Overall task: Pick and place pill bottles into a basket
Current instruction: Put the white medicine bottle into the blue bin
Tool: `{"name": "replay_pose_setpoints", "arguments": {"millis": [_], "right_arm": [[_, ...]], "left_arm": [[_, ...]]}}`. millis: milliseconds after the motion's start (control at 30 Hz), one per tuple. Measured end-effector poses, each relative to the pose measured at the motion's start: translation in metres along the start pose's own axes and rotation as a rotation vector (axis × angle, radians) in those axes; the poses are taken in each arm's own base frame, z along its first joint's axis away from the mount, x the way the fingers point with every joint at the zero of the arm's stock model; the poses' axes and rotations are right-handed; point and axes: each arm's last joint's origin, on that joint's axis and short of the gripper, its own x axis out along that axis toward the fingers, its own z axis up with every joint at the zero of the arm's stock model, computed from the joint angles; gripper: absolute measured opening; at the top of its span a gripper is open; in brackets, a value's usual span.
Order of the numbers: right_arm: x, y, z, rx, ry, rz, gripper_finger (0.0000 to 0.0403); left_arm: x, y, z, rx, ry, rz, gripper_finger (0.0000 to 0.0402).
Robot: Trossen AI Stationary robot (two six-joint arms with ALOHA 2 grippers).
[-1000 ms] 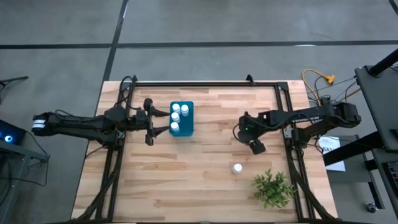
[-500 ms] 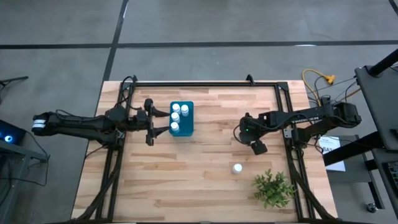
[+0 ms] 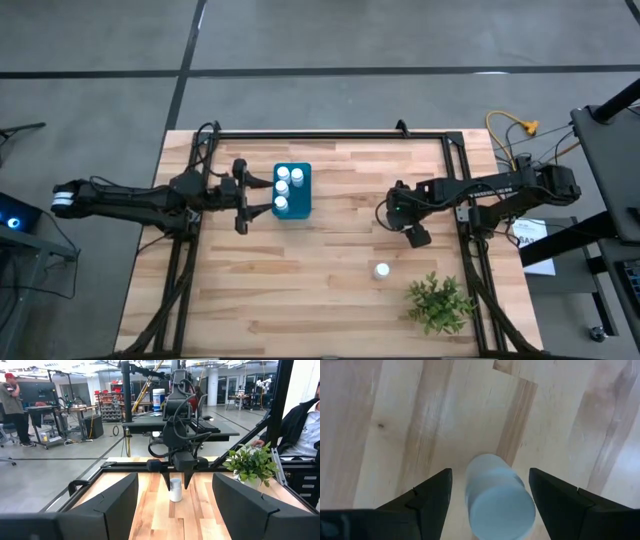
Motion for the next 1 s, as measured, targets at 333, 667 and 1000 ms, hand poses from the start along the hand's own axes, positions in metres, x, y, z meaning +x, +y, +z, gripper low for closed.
{"name": "replay_pose_setpoints", "arguments": {"millis": [333,667,1000], "right_arm": [[0.0003,0.0003,-0.0013,0.005,0.011,0.004,0.0221],[0.0006,-0.0008,-0.0002,-0.002,0.007,0.007,0.0153],[0.0027,-0.0076,-0.0028,0.046,0.023,0.006,0.0147]], "left_arm": [[0.0,0.0,0.0001,-0.002,-0.001,0.0,0.0238],[0.0006,0.0,-0.0003,-0.002,0.001,0.0,0.0238],[0.0007,0.0,-0.0002,-0.003,0.0,0.0,0.0238]]}}
